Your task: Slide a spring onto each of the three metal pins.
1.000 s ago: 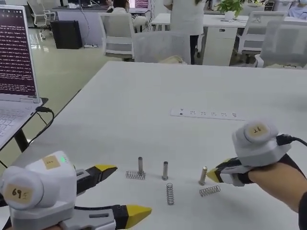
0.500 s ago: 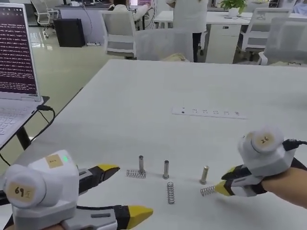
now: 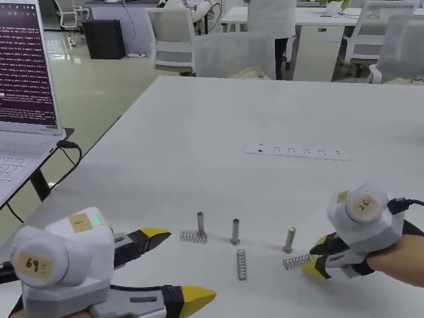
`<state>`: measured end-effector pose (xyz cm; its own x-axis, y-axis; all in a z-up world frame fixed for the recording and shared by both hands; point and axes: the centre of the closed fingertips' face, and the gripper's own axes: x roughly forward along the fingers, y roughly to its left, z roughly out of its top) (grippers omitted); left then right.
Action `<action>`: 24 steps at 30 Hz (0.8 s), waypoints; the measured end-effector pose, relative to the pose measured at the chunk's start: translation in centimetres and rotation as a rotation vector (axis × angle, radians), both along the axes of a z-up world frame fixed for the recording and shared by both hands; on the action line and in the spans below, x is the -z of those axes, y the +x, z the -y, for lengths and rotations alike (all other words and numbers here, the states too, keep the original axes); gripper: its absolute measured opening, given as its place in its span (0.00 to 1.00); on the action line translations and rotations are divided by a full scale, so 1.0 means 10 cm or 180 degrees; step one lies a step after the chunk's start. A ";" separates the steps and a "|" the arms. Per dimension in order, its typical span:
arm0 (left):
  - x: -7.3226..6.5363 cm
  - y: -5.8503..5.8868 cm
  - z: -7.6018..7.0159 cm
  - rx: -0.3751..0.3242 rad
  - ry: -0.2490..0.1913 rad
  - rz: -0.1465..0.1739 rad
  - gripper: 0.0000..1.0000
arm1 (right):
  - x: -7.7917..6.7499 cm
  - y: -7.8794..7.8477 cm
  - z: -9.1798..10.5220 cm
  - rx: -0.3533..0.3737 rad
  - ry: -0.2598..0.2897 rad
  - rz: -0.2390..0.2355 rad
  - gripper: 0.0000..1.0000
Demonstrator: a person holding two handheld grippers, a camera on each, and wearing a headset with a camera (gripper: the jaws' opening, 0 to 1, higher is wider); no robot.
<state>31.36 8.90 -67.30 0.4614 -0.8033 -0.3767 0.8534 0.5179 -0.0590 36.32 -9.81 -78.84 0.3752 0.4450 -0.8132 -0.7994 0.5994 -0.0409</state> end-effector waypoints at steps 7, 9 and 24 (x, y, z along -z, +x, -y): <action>0.01 0.00 0.00 -0.0006 -0.0004 -0.0017 0.66 | 0.02 -0.02 -0.02 -0.0091 -0.0019 -0.0030 0.21; 0.02 0.00 0.01 -0.0005 -0.0006 -0.0018 0.66 | 0.03 -0.05 -0.01 -0.0077 -0.0035 -0.0078 0.19; 0.02 -0.03 0.03 0.0053 -0.0018 -0.0034 0.65 | 0.08 -0.22 -0.07 -0.0230 -0.0111 -0.0085 0.13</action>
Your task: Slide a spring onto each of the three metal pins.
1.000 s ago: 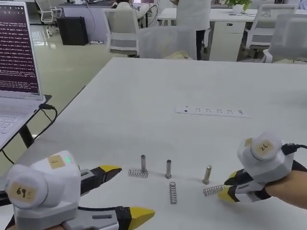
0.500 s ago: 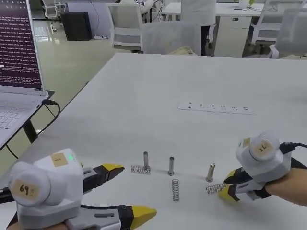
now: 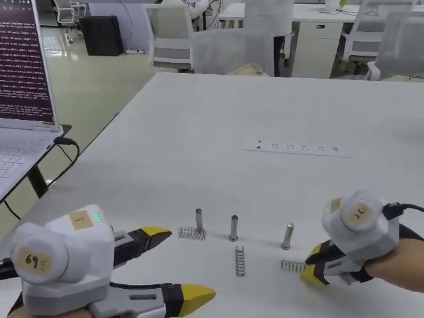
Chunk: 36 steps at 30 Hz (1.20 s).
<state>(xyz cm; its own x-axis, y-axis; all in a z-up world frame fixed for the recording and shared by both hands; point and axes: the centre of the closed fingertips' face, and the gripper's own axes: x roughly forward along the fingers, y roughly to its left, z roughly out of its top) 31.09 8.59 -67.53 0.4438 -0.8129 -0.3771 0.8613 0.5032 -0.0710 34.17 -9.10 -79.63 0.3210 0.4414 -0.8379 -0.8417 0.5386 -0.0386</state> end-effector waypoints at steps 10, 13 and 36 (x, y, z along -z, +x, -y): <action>-0.01 -0.06 0.07 0.0161 0.0048 0.0019 0.64 | 0.00 -0.07 -0.02 -0.0117 -0.0050 0.0023 0.09; -0.01 -0.09 0.11 0.0266 0.0080 0.0026 0.63 | -0.05 -0.10 -0.04 -0.0111 -0.0034 0.0024 0.08; -0.28 -0.20 0.48 0.0892 -0.0166 0.0187 0.45 | -1.19 -0.57 -0.69 -0.0615 0.0497 -0.0018 0.08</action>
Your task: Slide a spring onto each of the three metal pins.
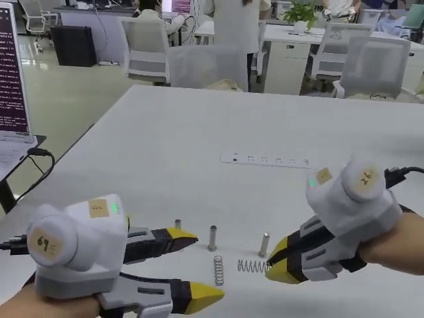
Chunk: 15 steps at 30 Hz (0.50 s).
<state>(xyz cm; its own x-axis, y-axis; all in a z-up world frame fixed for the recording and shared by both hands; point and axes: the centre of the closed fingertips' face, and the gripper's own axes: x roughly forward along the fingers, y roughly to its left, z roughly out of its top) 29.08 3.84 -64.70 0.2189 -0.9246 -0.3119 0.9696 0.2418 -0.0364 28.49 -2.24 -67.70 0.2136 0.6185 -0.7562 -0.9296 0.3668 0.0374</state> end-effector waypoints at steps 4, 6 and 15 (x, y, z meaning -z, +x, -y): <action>-0.05 -0.04 0.03 0.0091 -0.0056 0.0023 0.41 | -0.17 -0.07 -0.13 -0.0107 0.0113 0.0015 0.08; -0.08 -0.07 0.04 0.0146 -0.0079 0.0041 0.37 | -0.24 -0.10 -0.20 -0.0161 0.0185 -0.0002 0.08; -0.21 -0.24 0.12 0.0401 -0.0205 0.0077 0.27 | -0.40 -0.24 -0.34 -0.0361 0.0262 0.0033 0.08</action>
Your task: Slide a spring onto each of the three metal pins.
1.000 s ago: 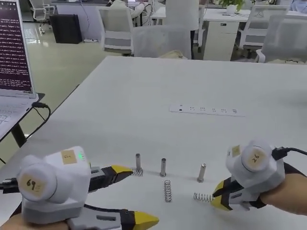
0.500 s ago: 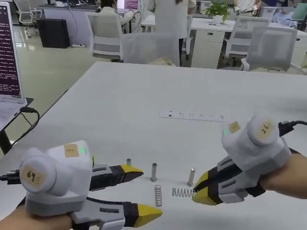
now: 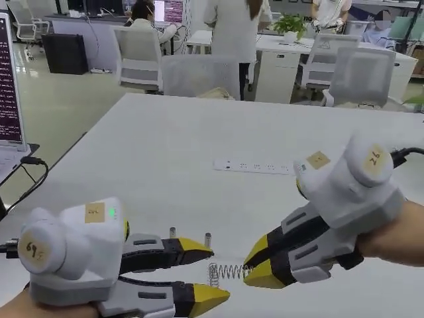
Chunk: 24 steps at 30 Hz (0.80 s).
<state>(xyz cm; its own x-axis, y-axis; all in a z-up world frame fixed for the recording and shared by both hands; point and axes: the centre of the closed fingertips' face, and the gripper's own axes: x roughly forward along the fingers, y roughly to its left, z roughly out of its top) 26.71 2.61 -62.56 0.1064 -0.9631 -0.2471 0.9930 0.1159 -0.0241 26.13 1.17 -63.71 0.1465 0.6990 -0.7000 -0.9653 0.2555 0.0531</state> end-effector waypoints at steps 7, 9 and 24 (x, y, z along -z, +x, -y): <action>-0.05 -0.11 0.03 0.0170 -0.0067 0.0004 0.19 | -0.09 -0.09 -0.05 -0.0158 0.0116 -0.0016 0.08; -0.06 -0.13 0.04 0.0208 -0.0072 0.0004 0.16 | -0.09 -0.11 -0.05 -0.0195 0.0119 -0.0005 0.08; -0.06 -0.16 0.06 0.0293 -0.0037 0.0087 0.04 | -0.12 -0.17 -0.08 -0.0333 0.0087 0.0016 0.08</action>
<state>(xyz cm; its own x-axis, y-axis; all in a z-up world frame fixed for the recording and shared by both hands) 25.09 2.03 -61.94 0.0239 -0.9719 -0.2341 0.9997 0.0240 0.0025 24.46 2.01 -62.47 0.0753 0.7294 -0.6799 -0.9869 0.1519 0.0537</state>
